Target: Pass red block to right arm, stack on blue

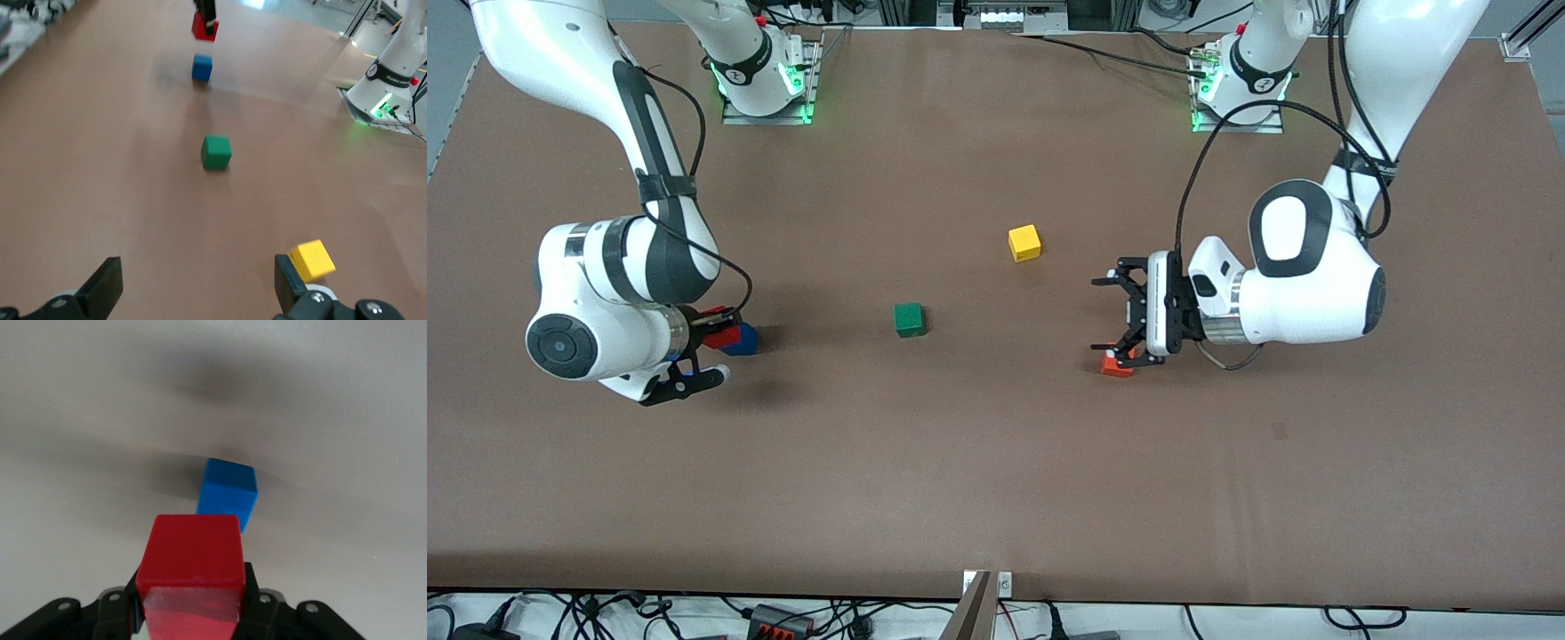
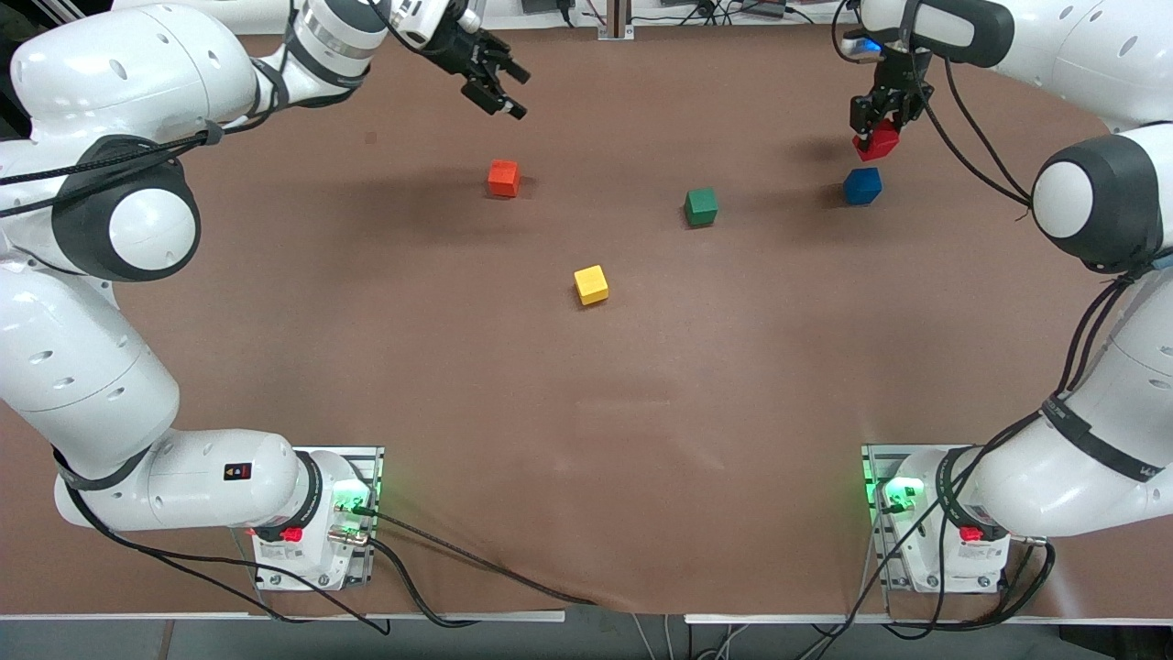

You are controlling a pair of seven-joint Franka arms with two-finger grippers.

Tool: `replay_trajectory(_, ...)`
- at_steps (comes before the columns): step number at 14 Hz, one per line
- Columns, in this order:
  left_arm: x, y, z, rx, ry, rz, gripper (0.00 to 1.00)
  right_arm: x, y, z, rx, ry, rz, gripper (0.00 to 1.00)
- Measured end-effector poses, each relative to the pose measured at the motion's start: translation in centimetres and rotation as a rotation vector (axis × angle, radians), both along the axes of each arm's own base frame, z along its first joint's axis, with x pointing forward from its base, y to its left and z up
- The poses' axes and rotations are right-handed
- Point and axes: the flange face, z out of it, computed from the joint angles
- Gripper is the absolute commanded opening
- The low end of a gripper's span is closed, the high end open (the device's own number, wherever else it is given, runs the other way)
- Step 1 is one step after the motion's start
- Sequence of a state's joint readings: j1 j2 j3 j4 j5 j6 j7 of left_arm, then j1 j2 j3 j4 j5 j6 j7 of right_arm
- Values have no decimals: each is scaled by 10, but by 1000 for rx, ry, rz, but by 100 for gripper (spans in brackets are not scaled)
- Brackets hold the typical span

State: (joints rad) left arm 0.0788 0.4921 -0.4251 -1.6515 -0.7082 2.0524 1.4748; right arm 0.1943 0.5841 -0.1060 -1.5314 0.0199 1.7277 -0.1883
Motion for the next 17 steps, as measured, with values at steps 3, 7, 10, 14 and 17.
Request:
replay_trajectory(3, 9, 48, -14, 214, 71, 81, 100, -1, -6, -21, -37, 19, -78, 0)
replay_trajectory(7, 10, 68, -8, 542, 177, 205, 100, 0, -25, -41, -54, 29, -138, 0)
replay_trajectory(10, 7, 85, 5, 783, 248, 306, 100, -1, -29, -48, -65, 39, -164, 0)
replay_trajectory(14, 14, 137, 30, 1037, 271, 480, 100, -2, -15, -48, -68, 38, -153, 0)
replay_trajectory(17, 18, 156, 60, 1113, 334, 772, 100, -3, -9, -49, -68, 38, -146, 0)
